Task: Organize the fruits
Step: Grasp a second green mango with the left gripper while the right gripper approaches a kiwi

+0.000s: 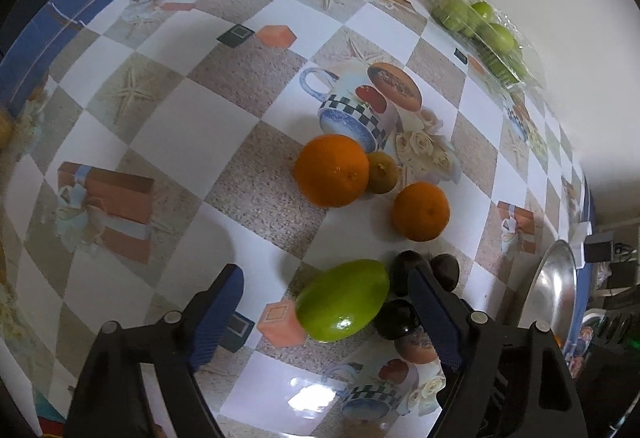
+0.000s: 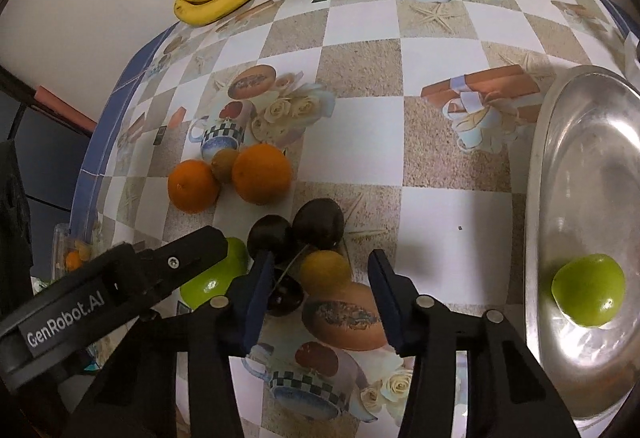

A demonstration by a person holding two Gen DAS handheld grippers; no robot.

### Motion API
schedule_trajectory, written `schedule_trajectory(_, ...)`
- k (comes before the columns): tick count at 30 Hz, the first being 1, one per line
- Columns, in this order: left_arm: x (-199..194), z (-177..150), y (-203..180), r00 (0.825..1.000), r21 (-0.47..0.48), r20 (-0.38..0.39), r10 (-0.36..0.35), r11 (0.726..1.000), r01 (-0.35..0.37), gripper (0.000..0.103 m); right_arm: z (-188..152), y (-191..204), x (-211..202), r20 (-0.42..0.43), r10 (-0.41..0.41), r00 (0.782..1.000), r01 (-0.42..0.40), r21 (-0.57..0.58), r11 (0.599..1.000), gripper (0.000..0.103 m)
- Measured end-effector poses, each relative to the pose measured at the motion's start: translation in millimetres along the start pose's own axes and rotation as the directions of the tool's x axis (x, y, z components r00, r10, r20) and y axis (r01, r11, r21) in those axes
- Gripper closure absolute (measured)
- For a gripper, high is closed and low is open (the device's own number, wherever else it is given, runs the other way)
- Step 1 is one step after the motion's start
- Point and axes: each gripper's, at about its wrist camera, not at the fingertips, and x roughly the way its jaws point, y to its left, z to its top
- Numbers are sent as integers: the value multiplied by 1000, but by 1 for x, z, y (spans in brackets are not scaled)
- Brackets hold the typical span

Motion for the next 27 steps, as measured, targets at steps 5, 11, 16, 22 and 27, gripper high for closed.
schedule_trajectory(5, 4, -1, -1, 1000, -24, -16, -26, 999, 25, 17, 1, -1, 1, 4, 17, 1000, -17, 8, 1000, 58)
schedule_trajectory(11, 7, -1, 2, 999, -49, -23, -25, 999, 24, 20, 1, -4, 1, -2, 59, 998, -59, 37, 998, 64)
schedule_trajectory(16, 8, -1, 0, 999, -47, -25, -22, 999, 20, 23, 1, -6, 1, -10, 92, 996, -91, 57, 994, 72)
schedule_trajectory(22, 8, -1, 0, 1000, -39, -25, -9, 999, 8, 28, 0, -11, -2, -14, 89, 996, -88, 67, 994, 74)
schedule_trajectory(27, 8, -3, -5, 999, 1, -24, 25, 1000, -25, 34, 2, -19, -13, 0, 79, 997, -79, 85, 993, 74)
